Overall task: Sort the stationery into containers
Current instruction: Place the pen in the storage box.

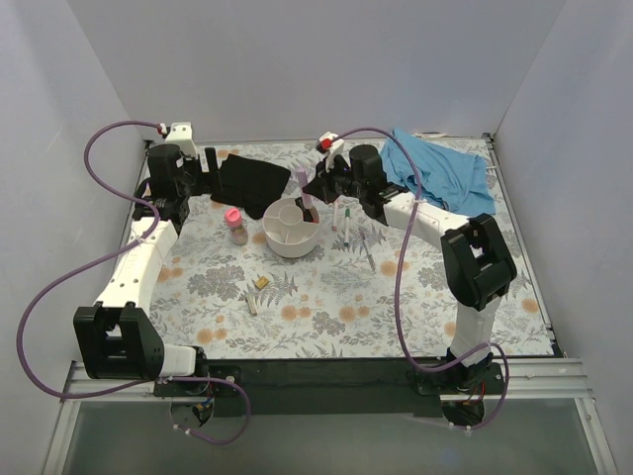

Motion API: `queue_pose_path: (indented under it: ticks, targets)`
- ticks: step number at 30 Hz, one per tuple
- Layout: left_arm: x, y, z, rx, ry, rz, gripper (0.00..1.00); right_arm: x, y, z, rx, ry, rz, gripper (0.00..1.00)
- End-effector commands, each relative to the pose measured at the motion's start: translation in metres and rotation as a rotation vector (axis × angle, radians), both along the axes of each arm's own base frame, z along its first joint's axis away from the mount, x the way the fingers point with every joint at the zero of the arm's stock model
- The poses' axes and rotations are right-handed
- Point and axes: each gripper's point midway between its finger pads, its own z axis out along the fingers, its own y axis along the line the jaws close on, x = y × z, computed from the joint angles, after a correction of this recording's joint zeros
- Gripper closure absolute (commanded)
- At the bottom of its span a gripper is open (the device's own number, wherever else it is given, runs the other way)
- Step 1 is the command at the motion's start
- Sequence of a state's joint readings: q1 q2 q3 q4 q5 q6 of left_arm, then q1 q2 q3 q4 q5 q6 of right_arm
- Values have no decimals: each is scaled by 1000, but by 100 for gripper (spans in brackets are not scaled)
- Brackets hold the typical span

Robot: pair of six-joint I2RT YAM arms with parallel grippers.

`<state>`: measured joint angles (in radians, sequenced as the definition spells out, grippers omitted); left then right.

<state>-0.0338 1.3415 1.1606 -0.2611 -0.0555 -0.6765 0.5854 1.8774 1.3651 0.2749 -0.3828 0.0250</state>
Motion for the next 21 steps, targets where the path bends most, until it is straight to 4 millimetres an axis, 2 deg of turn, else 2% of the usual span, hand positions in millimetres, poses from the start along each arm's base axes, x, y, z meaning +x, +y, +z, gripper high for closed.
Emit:
queue_pose_path:
  ticks: [1, 5, 7, 9, 11, 13, 20, 21]
  targets:
    - [0, 2, 18, -4, -39, 9, 16, 9, 12, 24, 44, -78, 3, 99]
    - [-1, 2, 14, -5, -33, 9, 16, 7, 15, 16, 23, -73, 6, 99]
    - [-2, 2, 12, -3, -29, 10, 16, 6, 17, 15, 17, -68, 12, 84]
    - [-2, 4, 12, 3, -34, 18, 16, 5, 17, 15, 10, -55, 15, 77]
    - [-2, 4, 13, 3, -39, 18, 16, 6, 15, 13, 1, -48, 2, 75]
    - [-4, 4, 14, -2, -45, 19, 16, 5, 13, 13, -9, -39, -2, 65]
    - [-6, 3, 19, -11, -67, 18, 16, 4, 6, 13, -45, -8, -35, 59]
    - [-6, 2, 20, -12, -68, 16, 16, 5, 3, 19, -44, -14, -47, 59]
